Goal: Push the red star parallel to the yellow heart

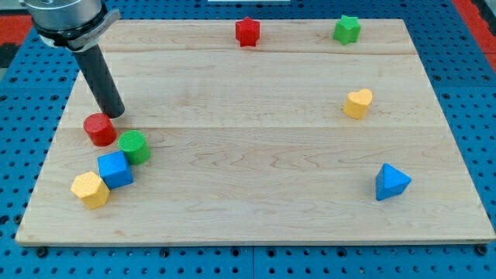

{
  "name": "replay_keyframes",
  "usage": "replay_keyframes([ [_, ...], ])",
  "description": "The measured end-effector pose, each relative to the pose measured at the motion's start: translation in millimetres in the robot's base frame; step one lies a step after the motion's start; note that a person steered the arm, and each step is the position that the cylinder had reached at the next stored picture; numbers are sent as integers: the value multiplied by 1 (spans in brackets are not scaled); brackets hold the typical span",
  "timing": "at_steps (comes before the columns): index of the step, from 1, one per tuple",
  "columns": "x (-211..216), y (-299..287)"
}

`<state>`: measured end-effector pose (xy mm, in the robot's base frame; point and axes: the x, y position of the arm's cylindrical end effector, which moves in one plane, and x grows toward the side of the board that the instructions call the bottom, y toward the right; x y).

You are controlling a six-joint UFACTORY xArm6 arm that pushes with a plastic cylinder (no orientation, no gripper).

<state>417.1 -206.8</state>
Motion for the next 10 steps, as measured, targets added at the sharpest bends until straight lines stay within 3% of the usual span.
replay_keyframes([
  [2,-13,0],
  [3,-64,3],
  [4,-146,17],
  [6,-225,144],
  [8,-208,244],
  [9,-171,258],
  [10,-139,215],
])
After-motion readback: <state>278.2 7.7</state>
